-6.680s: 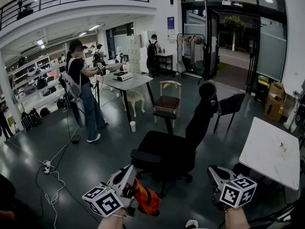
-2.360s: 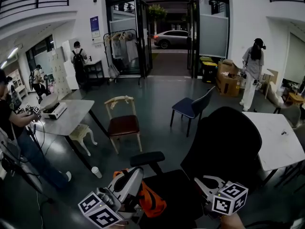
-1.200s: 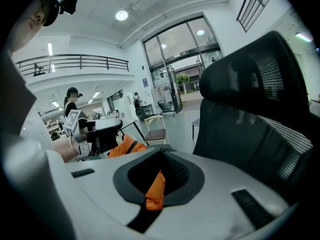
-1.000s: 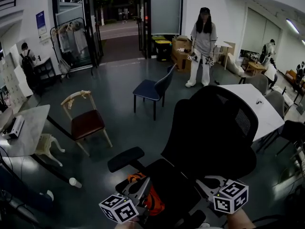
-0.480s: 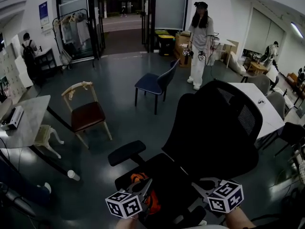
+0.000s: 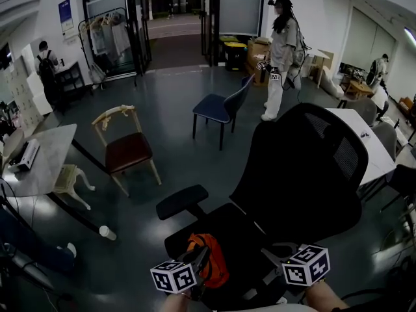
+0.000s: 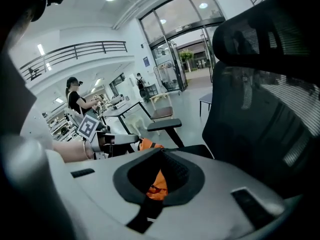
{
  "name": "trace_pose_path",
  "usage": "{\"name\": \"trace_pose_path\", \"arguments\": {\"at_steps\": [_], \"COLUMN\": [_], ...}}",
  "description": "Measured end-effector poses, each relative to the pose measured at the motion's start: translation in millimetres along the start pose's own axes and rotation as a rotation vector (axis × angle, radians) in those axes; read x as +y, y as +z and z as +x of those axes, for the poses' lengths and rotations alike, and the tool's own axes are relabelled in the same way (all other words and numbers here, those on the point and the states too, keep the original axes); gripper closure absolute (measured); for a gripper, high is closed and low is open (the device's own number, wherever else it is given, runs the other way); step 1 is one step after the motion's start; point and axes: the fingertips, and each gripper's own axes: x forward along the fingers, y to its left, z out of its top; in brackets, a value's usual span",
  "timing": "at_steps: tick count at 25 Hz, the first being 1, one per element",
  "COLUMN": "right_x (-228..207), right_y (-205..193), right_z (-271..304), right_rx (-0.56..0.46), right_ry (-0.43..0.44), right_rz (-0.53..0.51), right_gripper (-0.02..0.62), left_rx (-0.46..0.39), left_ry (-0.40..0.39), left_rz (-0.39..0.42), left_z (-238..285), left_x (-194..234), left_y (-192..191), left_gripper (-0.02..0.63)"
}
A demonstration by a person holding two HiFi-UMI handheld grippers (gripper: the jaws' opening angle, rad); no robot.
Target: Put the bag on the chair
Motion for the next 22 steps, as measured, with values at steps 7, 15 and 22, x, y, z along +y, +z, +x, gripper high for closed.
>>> {"name": "trace_pose_path", "arguments": {"at_steps": [7, 15, 22], "right_x": [2, 0, -1], "right_y": [-2, -13, -19], "right_z": [10, 18, 24], "right_rx": [0.017, 0.049, 0.061], "right_ry": [0.022, 0.034, 0.029], "right_rz": [0.009, 0.029, 0.043], "right_gripper": [0.591, 0.591, 0.591], "left_rx": [0.023, 0.092, 0.154], "left_ry": [0.050, 0.166, 0.203], "left_rz": [-0.019, -0.075, -0.140], "left_z": [-6, -10, -10], "left_x": [23, 70, 90], "left_y": [-8, -39, -71], "left_gripper": [0.604, 0.604, 0.604]}}
